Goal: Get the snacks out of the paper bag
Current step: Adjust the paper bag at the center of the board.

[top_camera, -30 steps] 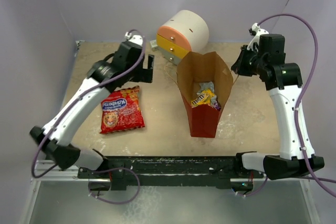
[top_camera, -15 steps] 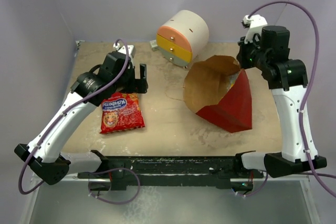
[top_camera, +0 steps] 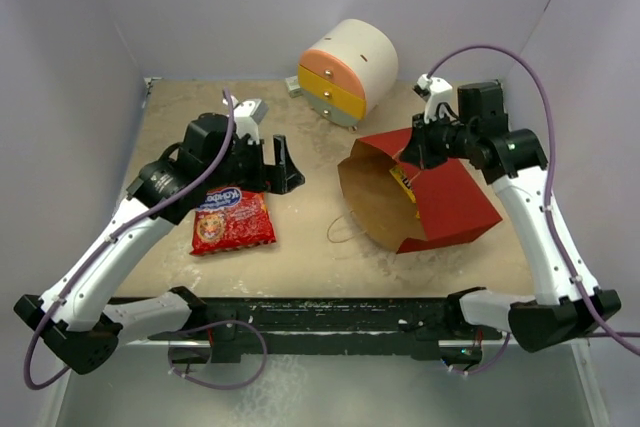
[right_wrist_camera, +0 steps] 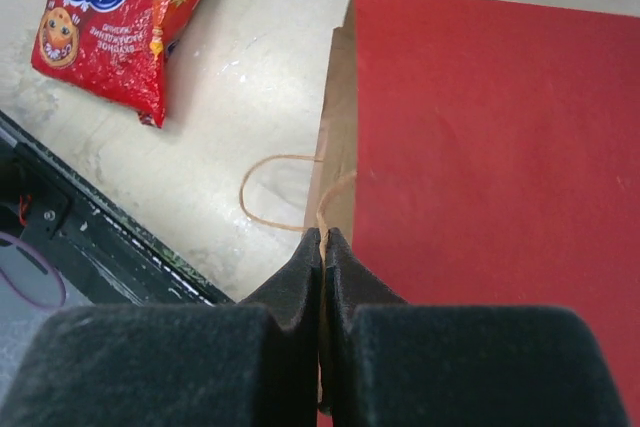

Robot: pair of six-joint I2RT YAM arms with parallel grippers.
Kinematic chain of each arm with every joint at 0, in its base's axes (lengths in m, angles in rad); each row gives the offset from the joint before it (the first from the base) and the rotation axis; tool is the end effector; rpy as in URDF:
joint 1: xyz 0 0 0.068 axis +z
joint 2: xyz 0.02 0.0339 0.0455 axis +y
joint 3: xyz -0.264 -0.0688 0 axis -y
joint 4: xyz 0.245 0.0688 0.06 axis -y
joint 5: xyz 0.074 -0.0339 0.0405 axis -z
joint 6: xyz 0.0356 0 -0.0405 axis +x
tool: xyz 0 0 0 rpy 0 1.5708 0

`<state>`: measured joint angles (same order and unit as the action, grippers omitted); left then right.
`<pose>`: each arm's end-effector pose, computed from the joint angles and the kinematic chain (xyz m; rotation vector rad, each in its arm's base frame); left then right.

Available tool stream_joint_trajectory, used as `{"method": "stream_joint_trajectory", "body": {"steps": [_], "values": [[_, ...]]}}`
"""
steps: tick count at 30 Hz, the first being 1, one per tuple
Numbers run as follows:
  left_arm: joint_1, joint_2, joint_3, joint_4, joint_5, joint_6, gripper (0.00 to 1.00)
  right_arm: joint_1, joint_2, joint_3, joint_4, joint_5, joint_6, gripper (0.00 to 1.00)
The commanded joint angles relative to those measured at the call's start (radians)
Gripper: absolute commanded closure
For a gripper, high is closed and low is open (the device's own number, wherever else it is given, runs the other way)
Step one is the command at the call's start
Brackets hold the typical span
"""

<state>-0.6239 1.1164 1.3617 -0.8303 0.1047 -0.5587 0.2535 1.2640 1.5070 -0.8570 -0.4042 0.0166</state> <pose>0.1751 -0.1306 0.4080 0.1373 2.2575 -0.7753 0.2393 0.0765 0.4209 -0.4869 2.1343 0.5940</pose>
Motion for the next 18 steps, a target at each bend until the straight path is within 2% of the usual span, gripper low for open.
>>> {"method": "stream_joint_trajectory", "body": {"steps": [1,4,9,13,16,18], "values": [[-0.001,-0.01,-0.093,0.235,0.209,-0.067,0.02,0.001,-0.088,-0.016,-0.005,0.072,0.083,1.0],[-0.036,-0.011,-0.17,0.395,0.263,-0.106,0.04,0.001,-0.11,-0.028,-0.015,0.122,0.123,1.0],[-0.234,0.043,-0.234,0.567,0.171,-0.108,0.06,0.001,-0.145,0.003,-0.055,0.159,0.149,1.0],[-0.315,0.119,-0.279,0.708,0.133,-0.117,0.08,0.001,-0.224,-0.055,-0.075,0.144,0.167,1.0],[-0.341,0.144,-0.299,0.763,0.091,-0.106,0.09,0.001,-0.296,-0.153,-0.077,0.056,0.259,1.0],[-0.342,0.125,-0.328,0.787,0.049,-0.108,0.08,0.001,-0.358,-0.302,0.083,-0.118,0.409,1.0]]}}
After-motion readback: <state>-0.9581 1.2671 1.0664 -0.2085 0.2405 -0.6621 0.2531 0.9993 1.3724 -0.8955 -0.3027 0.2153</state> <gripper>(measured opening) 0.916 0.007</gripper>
